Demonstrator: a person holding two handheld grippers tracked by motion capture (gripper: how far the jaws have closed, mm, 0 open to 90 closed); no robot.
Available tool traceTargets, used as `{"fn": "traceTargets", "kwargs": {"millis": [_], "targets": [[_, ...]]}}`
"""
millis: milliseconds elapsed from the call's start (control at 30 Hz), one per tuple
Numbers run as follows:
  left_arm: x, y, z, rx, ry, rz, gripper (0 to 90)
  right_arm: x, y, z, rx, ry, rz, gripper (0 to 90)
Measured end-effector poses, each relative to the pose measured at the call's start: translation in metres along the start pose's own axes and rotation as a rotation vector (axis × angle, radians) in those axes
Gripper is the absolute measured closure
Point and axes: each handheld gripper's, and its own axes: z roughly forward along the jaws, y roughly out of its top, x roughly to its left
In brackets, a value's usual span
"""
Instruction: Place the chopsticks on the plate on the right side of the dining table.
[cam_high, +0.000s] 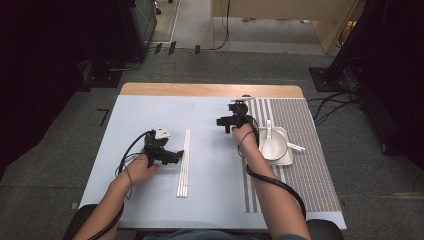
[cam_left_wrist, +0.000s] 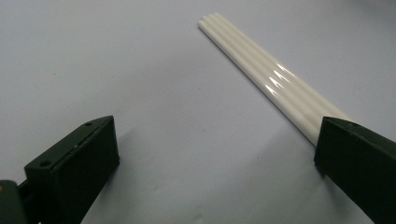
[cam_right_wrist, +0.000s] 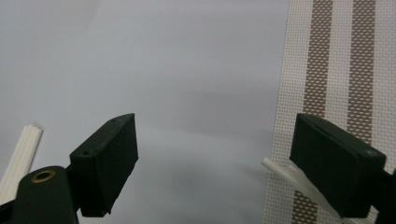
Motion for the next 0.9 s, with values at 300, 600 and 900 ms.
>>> {"fn": "traceTargets", "kwargs": {"millis": [300, 600, 900], "targets": [[0.0, 0.0, 0.0, 0.0, 0.0, 0.001, 0.0, 0.007, -0.008, -0.003, -0.003, 0.018, 0.0, 15.3], [0.0, 0.0, 0.0, 0.0, 0.0, 0.0, 0.0, 0.014, -0.02, -0.008, -0.011, 0.026, -0.048, 15.2], [0.0, 0.0, 0.0, 0.0, 0.0, 0.001, 0.0, 0.019, -0.032, -0.01, -0.022, 0.024, -0.081, 15.1]]}}
